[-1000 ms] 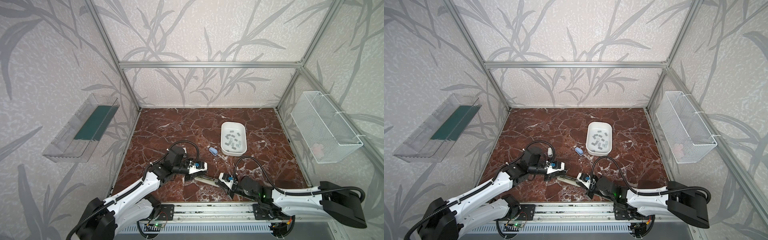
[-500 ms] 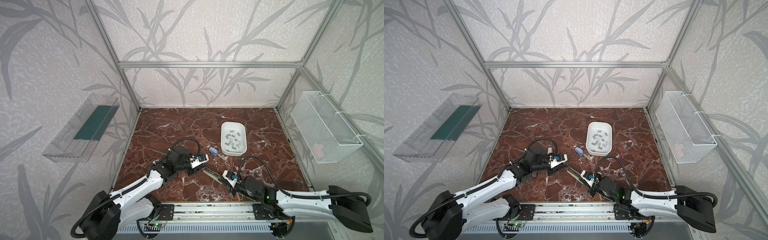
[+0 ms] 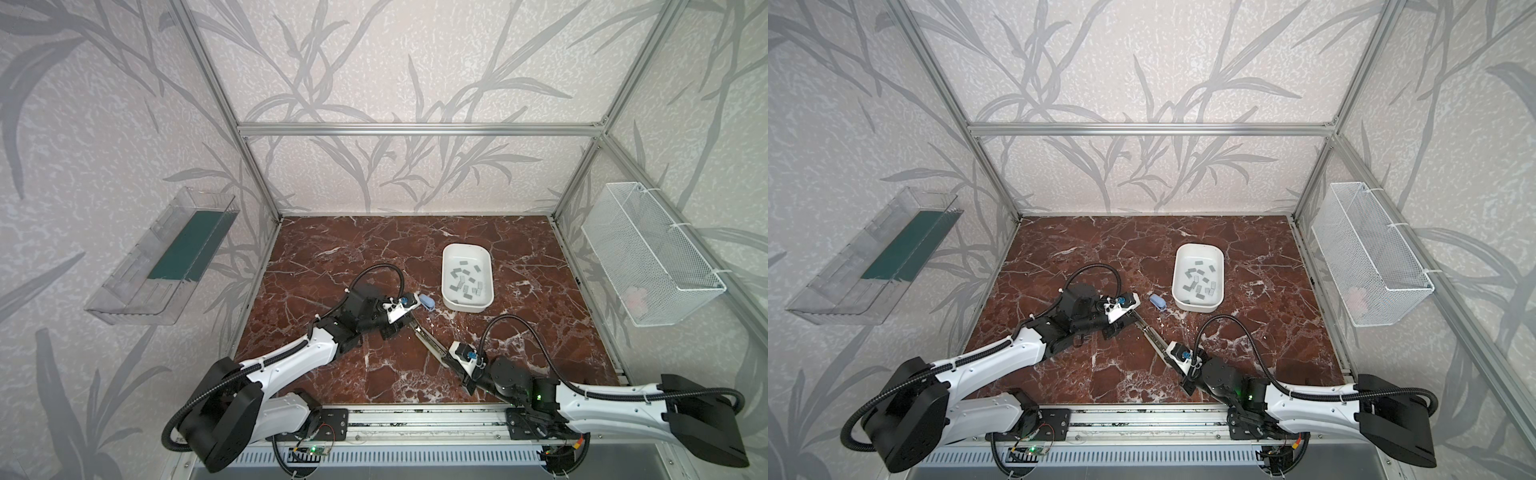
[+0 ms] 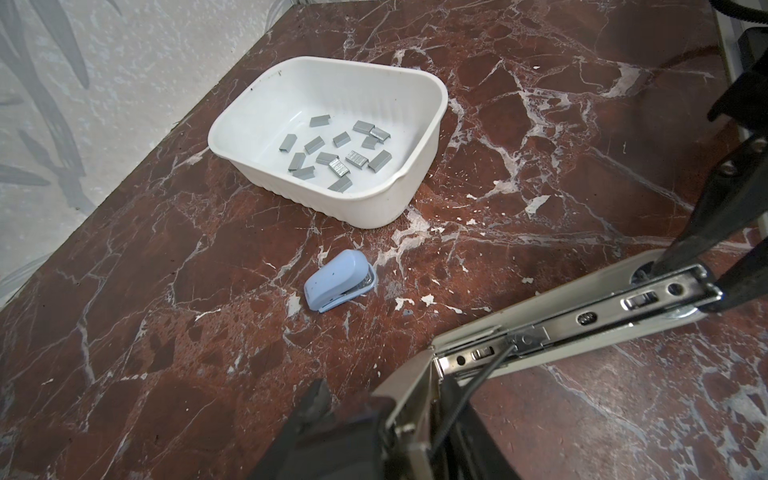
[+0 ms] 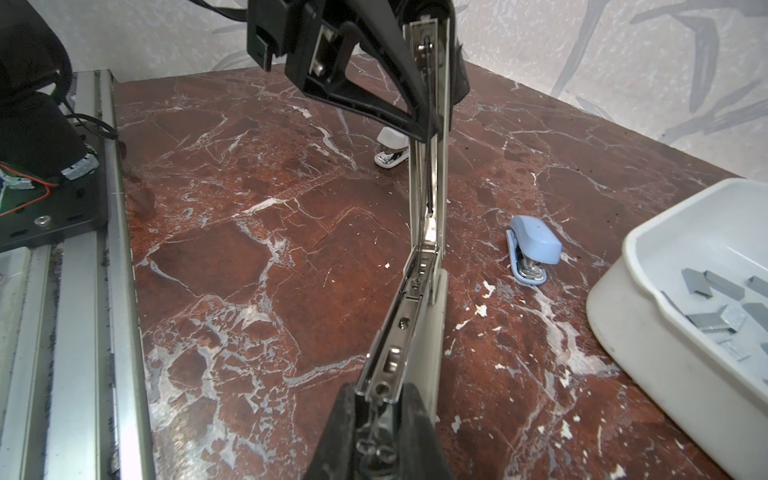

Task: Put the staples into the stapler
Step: 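Pull the stapler top and base apart with both grippers, opening it flat, then release the opened stapler on the table and lift both grippers away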

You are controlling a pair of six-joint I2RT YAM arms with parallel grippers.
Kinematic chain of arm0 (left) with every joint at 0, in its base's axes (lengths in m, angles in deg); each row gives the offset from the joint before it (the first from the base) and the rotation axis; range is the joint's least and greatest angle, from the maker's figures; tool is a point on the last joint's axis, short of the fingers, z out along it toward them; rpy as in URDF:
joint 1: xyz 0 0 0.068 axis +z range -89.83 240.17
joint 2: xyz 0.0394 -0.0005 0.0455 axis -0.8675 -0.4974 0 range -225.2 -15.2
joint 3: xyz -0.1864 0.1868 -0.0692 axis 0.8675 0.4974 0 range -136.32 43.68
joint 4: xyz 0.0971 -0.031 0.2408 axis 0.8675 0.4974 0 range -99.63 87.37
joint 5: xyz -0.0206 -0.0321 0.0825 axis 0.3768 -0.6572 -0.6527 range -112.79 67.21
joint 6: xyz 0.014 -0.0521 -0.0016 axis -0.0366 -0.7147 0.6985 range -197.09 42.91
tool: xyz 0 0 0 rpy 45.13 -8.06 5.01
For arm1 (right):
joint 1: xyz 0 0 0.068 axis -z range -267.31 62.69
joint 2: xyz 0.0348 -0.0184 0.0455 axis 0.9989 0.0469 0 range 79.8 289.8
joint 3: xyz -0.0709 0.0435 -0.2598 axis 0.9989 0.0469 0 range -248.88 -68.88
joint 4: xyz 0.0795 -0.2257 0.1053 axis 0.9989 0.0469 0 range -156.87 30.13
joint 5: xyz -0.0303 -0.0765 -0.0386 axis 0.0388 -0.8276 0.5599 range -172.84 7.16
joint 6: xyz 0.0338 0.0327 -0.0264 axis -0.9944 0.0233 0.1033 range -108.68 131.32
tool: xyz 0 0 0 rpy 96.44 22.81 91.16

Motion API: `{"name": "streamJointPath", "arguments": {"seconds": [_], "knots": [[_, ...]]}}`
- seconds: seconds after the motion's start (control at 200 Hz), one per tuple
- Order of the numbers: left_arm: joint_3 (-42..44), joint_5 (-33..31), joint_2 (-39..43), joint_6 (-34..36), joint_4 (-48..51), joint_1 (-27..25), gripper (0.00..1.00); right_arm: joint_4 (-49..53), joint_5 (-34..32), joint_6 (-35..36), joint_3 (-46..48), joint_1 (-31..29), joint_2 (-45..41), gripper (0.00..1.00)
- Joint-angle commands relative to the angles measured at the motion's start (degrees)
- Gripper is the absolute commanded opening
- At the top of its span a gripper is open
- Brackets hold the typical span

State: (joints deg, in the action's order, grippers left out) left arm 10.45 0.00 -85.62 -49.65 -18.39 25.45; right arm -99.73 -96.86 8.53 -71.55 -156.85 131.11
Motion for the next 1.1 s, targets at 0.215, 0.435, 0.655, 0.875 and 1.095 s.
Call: {"name": "streamJointPath", "arguments": {"seconds": [0.215,0.435,0.655,0.875,1.095], "knots": [[-6.95,-8.11,-4.04,7.76,4.79,12.94,0.50,-3.22,4.59,-5.95,0.62,2.53,5.98,0.00],[-12.20,-1.84,-8.28,10.99,12.33,16.28,0.52,-5.89,4.18,-6.48,0.39,2.69,9.74,0.00],[-15.17,0.07,-12.65,12.74,14.36,20.06,0.53,-7.66,3.44,-7.28,-0.01,2.70,12.18,0.00],[-15.11,2.70,-7.61,4.41,10.45,19.03,0.53,-7.89,-1.10,-9.73,-2.12,2.76,17.13,0.00],[-5.67,-0.66,10.27,-31.56,-12.39,18.63,0.99,-14.32,-0.90,-10.87,-7.74,2.67,30.89,0.00]]}}
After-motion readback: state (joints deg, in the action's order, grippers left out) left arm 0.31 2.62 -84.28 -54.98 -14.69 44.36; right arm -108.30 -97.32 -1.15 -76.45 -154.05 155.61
